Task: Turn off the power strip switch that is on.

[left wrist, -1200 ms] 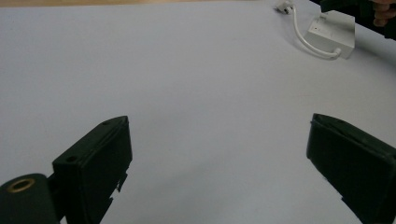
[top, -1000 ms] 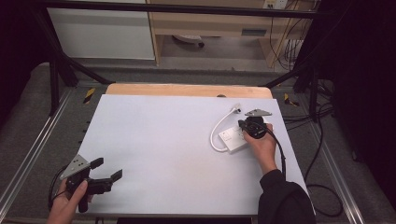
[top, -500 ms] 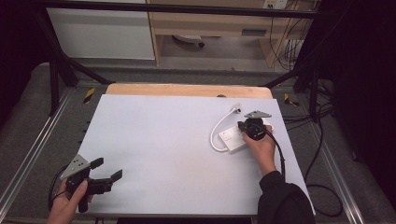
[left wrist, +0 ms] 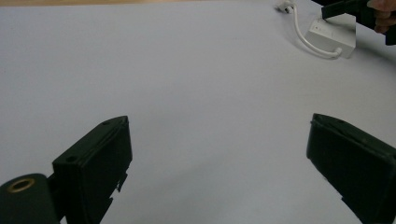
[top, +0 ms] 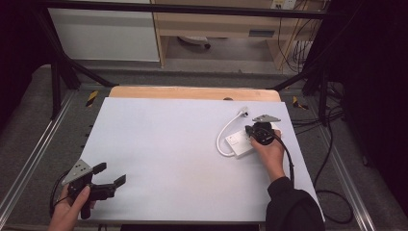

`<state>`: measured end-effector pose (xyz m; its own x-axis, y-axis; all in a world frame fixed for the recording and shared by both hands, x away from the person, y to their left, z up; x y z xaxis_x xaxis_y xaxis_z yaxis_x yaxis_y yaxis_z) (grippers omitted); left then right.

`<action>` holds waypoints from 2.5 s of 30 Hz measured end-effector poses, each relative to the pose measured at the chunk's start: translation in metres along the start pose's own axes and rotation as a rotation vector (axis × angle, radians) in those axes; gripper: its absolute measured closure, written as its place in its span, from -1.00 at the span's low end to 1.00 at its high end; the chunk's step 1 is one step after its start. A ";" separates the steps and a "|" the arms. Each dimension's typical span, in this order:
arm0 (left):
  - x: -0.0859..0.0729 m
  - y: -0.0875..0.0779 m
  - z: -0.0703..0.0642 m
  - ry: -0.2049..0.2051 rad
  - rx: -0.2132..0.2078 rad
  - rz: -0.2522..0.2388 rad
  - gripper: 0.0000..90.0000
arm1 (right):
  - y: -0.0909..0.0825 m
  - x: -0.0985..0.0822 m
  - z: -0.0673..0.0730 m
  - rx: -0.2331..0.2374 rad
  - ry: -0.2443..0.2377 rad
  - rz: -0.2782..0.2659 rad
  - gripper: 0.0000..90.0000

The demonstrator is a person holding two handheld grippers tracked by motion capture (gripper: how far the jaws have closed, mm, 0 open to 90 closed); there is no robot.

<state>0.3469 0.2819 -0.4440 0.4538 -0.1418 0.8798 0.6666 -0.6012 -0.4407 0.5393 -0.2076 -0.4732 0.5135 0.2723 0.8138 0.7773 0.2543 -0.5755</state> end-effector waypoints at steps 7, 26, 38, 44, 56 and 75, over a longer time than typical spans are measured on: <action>0.000 0.000 0.000 0.000 0.001 -0.001 -0.85 | -0.001 -0.001 0.000 -0.001 -0.003 0.000 1.00; 0.000 0.000 0.000 -0.001 -0.001 -0.001 -0.85 | -0.001 -0.001 0.000 -0.001 0.007 -0.009 1.00; 0.000 0.000 0.000 0.000 -0.001 0.002 -0.85 | 0.000 -0.001 0.000 -0.005 0.012 -0.016 1.00; -0.001 0.001 -0.001 0.002 -0.002 0.007 -0.85 | 0.000 -0.002 0.000 -0.006 0.014 -0.017 1.00; 0.000 0.000 -0.001 0.001 -0.001 0.002 -0.85 | 0.001 -0.001 0.000 -0.006 0.005 -0.017 1.00; 0.000 0.000 -0.001 0.004 -0.002 0.002 -0.85 | 0.003 -0.003 -0.001 -0.009 0.022 -0.014 1.00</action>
<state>0.3464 0.2813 -0.4442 0.4527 -0.1464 0.8796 0.6647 -0.6021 -0.4423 0.5400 -0.2083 -0.4772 0.5106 0.2483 0.8232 0.7874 0.2495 -0.5637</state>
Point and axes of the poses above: each handheld gripper's, and its own axes: y roughly forward along the jaws, x roughly out of its top, z roughly to its left, the point moved 6 cm from there along y, roughly forward along the jaws, and after that the axes turned 5 degrees about -x, right-handed, at the moved point
